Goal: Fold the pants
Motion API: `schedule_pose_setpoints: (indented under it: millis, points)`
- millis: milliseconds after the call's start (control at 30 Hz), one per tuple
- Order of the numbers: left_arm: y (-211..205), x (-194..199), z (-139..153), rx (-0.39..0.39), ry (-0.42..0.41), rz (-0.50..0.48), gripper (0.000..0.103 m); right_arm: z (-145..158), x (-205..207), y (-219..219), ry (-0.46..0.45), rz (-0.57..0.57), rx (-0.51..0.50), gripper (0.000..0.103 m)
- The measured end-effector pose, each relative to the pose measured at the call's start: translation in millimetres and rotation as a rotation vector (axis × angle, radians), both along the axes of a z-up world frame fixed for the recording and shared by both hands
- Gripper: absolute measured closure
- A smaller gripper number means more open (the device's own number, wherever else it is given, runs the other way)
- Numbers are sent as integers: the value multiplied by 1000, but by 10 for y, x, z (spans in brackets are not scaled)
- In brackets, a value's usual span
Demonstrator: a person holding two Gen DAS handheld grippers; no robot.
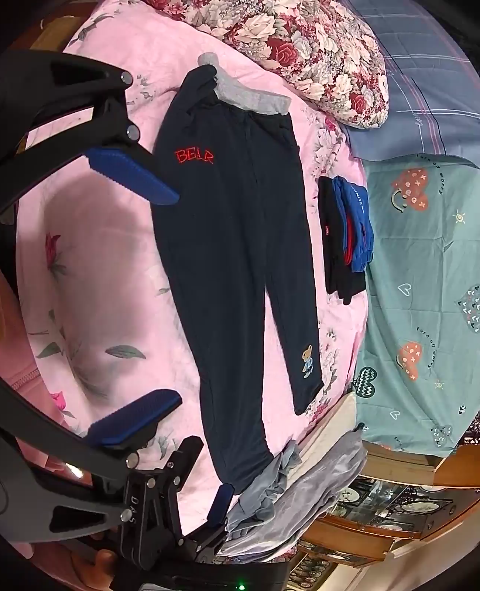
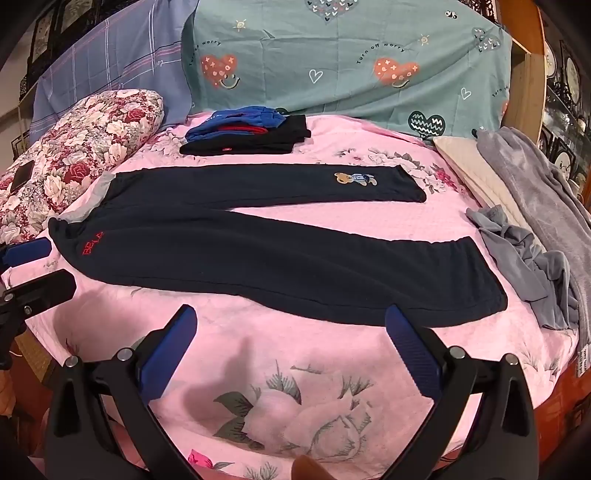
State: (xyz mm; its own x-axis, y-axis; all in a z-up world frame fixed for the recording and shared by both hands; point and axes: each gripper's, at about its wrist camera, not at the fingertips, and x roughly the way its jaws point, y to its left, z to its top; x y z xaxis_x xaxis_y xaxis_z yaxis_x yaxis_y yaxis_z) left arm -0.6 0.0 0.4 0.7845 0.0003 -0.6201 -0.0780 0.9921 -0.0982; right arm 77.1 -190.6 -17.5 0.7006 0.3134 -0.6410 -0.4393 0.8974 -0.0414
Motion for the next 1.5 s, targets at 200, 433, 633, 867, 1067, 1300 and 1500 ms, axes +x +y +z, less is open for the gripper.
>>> schedule_pose_setpoints:
  millis: [200,433,633,867,1067,1300,1500]
  points:
    - [0,2,-6,0,14,0,2,-22,-17,22,-4,11,-3,1]
    - [-28,3,-8,9,18,3,2,-36,-18,24,0,12,-3,1]
    - [42,7,-20,3,15,5,2,-38,-10,22,3,11,-4,1]
    - [51,20,-29,5,19,8,2,-29,-2,28,3,10,-7,1]
    - [85,33,-65,4,25,11,2,-45,4,33,7,10,-10,1]
    - [122,55,-73,6,31,14,2,-77,15,35,9,11,-12,1]
    - [158,54,-96,4,34,21,2,-95,35,46,18,13,-16,1]
